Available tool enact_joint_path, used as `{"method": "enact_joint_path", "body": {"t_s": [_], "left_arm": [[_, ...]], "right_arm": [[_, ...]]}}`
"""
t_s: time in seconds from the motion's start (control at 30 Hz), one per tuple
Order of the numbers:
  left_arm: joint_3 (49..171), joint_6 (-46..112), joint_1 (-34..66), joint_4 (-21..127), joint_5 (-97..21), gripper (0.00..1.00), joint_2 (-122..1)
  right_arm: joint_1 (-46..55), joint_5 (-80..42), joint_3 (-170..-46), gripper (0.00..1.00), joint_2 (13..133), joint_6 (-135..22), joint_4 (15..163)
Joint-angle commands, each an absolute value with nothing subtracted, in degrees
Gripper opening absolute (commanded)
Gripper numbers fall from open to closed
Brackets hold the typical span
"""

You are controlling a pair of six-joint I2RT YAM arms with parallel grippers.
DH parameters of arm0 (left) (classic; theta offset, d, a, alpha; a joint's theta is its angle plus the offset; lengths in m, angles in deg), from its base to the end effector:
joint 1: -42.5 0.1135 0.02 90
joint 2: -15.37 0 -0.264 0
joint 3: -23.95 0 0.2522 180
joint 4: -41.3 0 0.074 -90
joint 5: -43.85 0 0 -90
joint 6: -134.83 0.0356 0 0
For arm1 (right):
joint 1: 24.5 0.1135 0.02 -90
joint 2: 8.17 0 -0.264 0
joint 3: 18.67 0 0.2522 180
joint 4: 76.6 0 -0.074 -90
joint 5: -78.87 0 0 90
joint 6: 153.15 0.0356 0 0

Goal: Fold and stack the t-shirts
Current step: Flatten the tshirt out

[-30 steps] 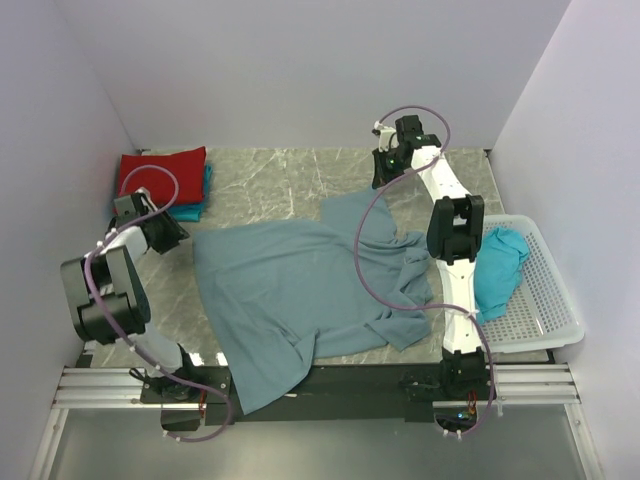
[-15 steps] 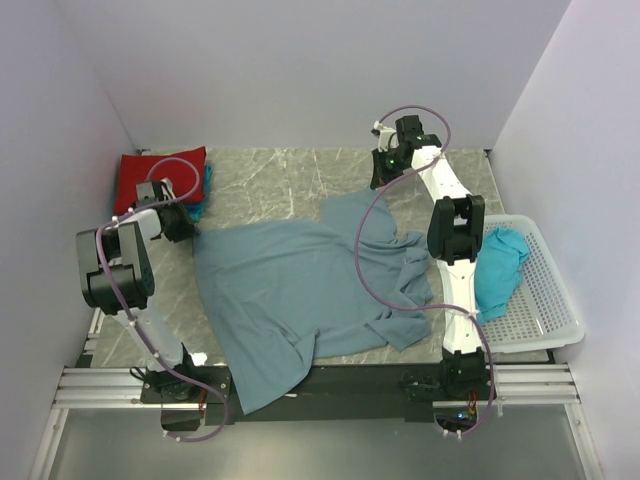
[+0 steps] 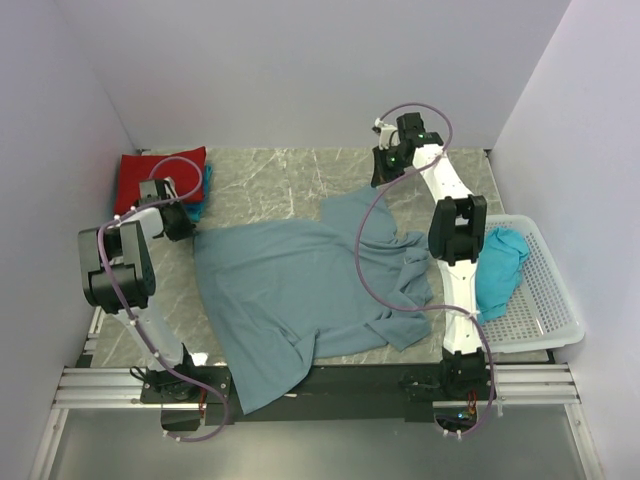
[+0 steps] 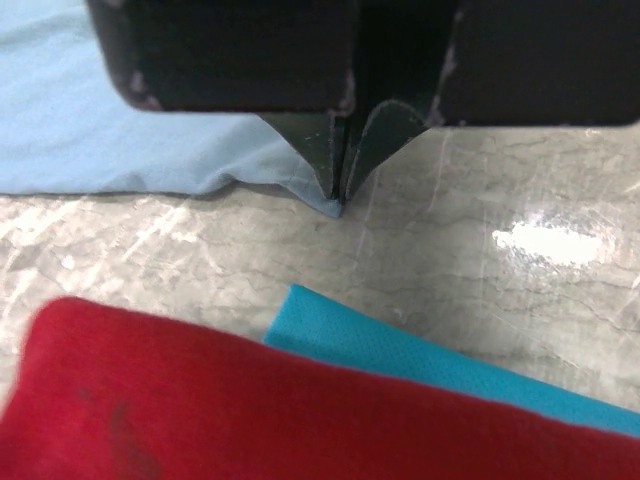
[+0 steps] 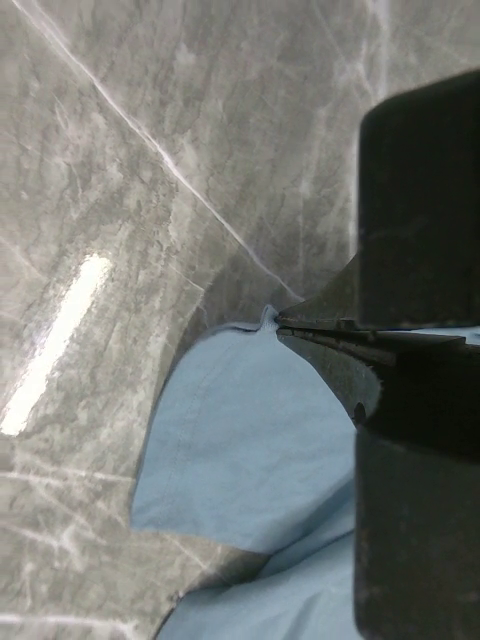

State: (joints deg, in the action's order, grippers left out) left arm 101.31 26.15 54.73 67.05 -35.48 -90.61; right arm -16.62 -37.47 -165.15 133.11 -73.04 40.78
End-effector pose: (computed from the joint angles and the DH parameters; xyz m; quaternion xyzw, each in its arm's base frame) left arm 0.3704 0.0735 0.1579 -0.2252 0.9212 -0.1055 0.2992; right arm 0.5270 0.0889 0.2123 -0.2075 0.9135 0.2139 0.2769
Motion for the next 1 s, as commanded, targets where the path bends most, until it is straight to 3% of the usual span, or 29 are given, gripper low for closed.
{"method": "enact_joint_path", "body": {"t_s": [0.0, 0.27, 0.53, 0.8, 0.97], "left_arm": [[100.6, 26.3, 54.2, 67.3, -33.9, 0.01, -85.7], [102.0, 21.3, 54.2, 63.5, -37.0, 0.00, -63.7], [116.8, 17.1, 54.2, 64.2, -41.1, 0.00, -47.7], [123.5, 11.3, 54.2, 62.2, -39.5, 0.00, -30.5], [129.7, 12.0, 50.9, 65.5, -41.0, 0.00, -25.3]], "right_arm": [[-16.5, -37.3, -165.5, 0.00, 124.9, -73.2, 40.5], [-14.7, -31.6, -167.8, 0.00, 112.9, -79.0, 38.4], [-13.0, -26.6, -175.2, 0.00, 99.1, -81.4, 42.2], [-13.8, -27.5, -165.1, 0.00, 73.8, -77.1, 52.9], [-14.3, -26.9, -169.1, 0.00, 64.4, -74.1, 53.3]]}}
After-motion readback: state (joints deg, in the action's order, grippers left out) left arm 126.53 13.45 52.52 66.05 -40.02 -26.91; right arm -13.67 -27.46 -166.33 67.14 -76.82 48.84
